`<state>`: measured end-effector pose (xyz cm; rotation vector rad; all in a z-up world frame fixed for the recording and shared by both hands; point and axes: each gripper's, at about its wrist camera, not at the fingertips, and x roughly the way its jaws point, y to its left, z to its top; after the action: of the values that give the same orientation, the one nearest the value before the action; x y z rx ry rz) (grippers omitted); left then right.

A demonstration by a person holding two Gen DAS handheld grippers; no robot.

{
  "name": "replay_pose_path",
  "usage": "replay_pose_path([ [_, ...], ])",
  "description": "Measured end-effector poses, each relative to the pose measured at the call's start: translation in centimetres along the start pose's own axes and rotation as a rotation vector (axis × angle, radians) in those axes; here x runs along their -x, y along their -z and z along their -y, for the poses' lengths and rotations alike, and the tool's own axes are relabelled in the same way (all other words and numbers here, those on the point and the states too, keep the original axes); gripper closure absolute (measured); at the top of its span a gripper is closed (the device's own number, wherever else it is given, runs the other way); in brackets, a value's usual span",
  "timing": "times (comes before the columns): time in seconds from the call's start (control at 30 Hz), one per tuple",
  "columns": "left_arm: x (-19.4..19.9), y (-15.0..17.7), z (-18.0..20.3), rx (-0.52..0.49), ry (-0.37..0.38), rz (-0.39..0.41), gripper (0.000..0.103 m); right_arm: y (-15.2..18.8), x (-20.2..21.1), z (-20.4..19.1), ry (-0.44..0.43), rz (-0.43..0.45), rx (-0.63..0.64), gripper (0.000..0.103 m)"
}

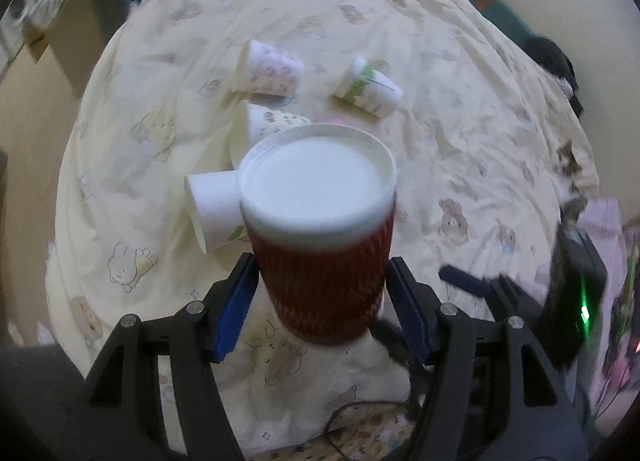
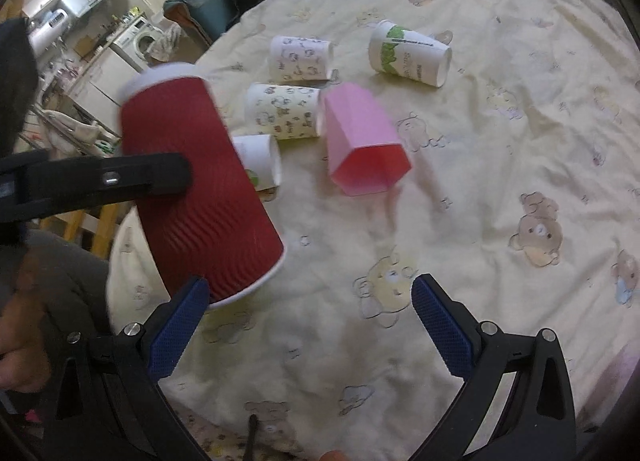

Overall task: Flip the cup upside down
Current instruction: 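Lift the red cup with the left tool and rotate it open end up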

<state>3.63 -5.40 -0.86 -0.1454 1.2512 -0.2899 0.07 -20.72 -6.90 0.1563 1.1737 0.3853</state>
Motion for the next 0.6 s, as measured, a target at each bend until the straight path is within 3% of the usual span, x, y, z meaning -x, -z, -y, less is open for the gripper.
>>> replay_pose_path([
  [0.17,0.4,0.0,1.4,-0.075,-0.087,0.051,0.042,-0.3,-0.3,1.0,0.011,-0.002,-0.035,0.0],
  [0.4,-0.3,-0.3,0.3,-0.024,-0.086,0.035,0.042,0.1,3.5,4.4,0.045,0.118,-0.167,0.0],
  [0.53,-1.9,-0.1,0.5,-0.006,-0.041,-0.079,0.042,0.5,4.7,6.1,0.013,0.142,-0.241,0.0],
  [0.6,-3.5,0.3,1.0,-0.014,0.025,-0.212,0.042,0.6,5.0,6.3,0.037,0.145,-0.246,0.0],
])
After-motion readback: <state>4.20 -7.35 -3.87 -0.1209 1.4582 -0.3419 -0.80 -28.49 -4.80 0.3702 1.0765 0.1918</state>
